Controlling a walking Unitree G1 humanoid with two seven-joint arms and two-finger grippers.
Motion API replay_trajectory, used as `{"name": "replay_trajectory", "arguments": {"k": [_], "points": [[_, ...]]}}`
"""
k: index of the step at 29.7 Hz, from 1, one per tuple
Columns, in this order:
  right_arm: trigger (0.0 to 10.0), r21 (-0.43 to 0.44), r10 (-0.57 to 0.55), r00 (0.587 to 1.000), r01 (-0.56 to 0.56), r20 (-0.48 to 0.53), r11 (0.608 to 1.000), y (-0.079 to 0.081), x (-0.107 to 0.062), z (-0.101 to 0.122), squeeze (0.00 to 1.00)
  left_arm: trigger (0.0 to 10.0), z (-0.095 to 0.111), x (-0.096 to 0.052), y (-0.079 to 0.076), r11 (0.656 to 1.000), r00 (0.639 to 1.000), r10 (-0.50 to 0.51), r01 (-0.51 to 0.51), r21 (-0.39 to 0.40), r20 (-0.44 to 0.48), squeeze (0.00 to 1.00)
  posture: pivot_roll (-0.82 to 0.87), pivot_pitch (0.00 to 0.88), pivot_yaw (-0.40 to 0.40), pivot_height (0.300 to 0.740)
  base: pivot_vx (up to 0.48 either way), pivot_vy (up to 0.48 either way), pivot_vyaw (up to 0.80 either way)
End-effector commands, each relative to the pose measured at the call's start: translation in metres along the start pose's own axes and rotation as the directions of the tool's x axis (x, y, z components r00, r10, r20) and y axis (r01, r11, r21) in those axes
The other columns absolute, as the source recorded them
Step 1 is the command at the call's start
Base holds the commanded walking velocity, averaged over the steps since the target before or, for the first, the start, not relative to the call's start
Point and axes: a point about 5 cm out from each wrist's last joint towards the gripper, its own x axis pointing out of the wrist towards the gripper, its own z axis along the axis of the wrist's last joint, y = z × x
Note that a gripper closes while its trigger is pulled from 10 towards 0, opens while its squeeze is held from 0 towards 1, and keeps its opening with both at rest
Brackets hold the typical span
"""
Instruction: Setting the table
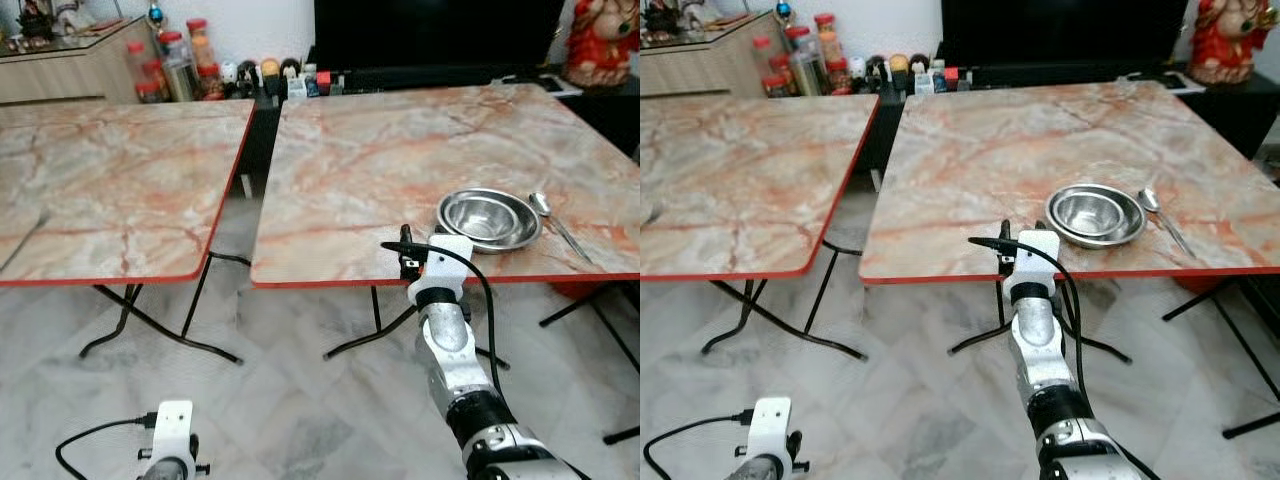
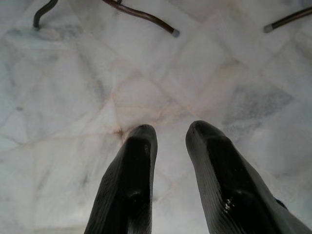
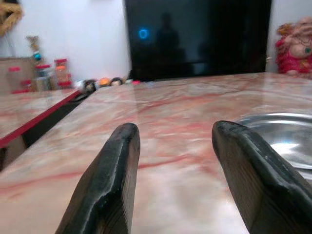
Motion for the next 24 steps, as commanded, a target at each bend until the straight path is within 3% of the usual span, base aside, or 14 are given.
{"name": "replay_trajectory", "arguments": {"k": [1,11,14,23,24], "points": [[10.0,0.009,0.039,0.999,-0.039,-0.017,0.999,0.008,0.000,-0.002,0.00,10.0,-0.001,0.000,0.006,1.000,1.000,0.016,-0.017,-0.006,-0.010,0.00,0.02,0.000,0.058,0.740,0.000,0.371,0.00],[10.0,0.009,0.072,0.982,-0.071,-0.175,0.997,0.005,-0.016,-0.035,0.00,10.0,-0.002,0.000,0.006,1.000,1.000,0.020,-0.020,-0.009,-0.013,0.00,0.03,0.000,0.054,0.740,0.000,0.374,0.00],[10.0,0.003,0.063,0.953,-0.065,-0.296,0.998,-0.004,-0.029,-0.057,0.00,10.0,-0.003,-0.001,0.006,1.000,1.000,0.019,-0.019,-0.010,-0.016,0.00,0.03,0.000,0.052,0.740,0.000,0.379,0.00],[10.0,0.034,0.067,0.897,-0.057,-0.438,0.998,-0.015,-0.047,-0.083,0.00,10.0,-0.003,0.000,0.004,1.000,1.000,0.013,-0.013,-0.009,-0.019,0.00,0.03,0.000,0.052,0.740,0.000,0.380,0.00],[10.0,0.039,0.054,0.875,-0.041,-0.481,0.998,-0.019,-0.054,-0.090,0.00,10.0,-0.003,0.000,0.004,1.000,1.000,0.012,-0.012,-0.008,-0.019,0.00,0.02,0.000,0.052,0.740,0.000,0.382,0.00]]}}
